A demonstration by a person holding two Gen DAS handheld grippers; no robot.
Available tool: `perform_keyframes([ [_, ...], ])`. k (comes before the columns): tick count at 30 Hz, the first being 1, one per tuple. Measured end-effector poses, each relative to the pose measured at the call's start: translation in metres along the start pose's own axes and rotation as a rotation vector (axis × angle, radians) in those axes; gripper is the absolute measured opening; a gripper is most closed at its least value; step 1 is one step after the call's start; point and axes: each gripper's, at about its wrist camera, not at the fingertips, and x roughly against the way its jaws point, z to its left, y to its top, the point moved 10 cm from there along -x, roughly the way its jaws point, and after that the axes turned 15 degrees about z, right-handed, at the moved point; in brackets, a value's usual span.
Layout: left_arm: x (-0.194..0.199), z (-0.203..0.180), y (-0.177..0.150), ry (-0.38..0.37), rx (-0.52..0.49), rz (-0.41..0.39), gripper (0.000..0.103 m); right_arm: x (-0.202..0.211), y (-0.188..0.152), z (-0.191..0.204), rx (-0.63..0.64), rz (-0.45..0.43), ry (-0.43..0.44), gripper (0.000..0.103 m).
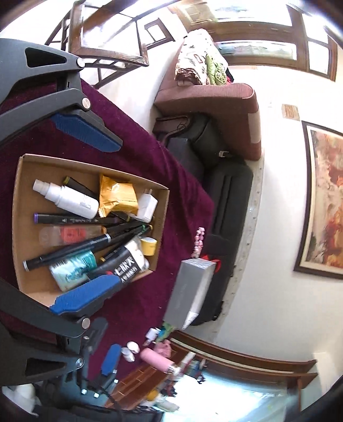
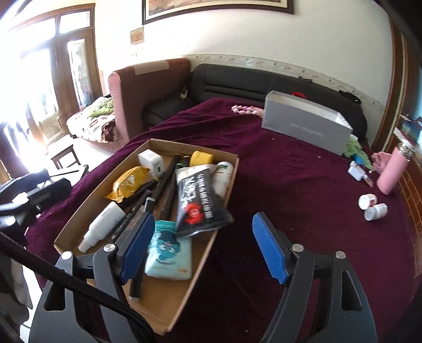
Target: Organize objects
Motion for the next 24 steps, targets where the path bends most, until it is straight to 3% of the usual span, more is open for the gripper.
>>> perform_keyframes([
  [6,0.027,0.008,0.005,-0.045,0.118,-0.069,0.101,0.020,-0.012,-0.019,-0.019,-0.048,-0.041,0.079],
  [7,0.032,0.009,0.006,-0.027,0.118,-0.088,0.101,0.023,-0.014,-0.021,-0.021,-0.054,-0.045,0.079],
  [11,0.047,0.002,0.002,0.163,0.094,-0.128,0.102,0.032,-0.022,-0.027,-0.024,-0.075,-0.053,0.080],
  [17,0.029,-0.031,-0.018,0.186,-0.025,-0.041,0.102,0.039,-0.028,-0.029,-0.031,-0.092,-0.039,0.080],
  [24,0.016,-0.039,-0.038,0.176,-0.017,0.045,0.102,0.046,-0.032,-0.021,0.000,-0.112,-0.050,0.080],
])
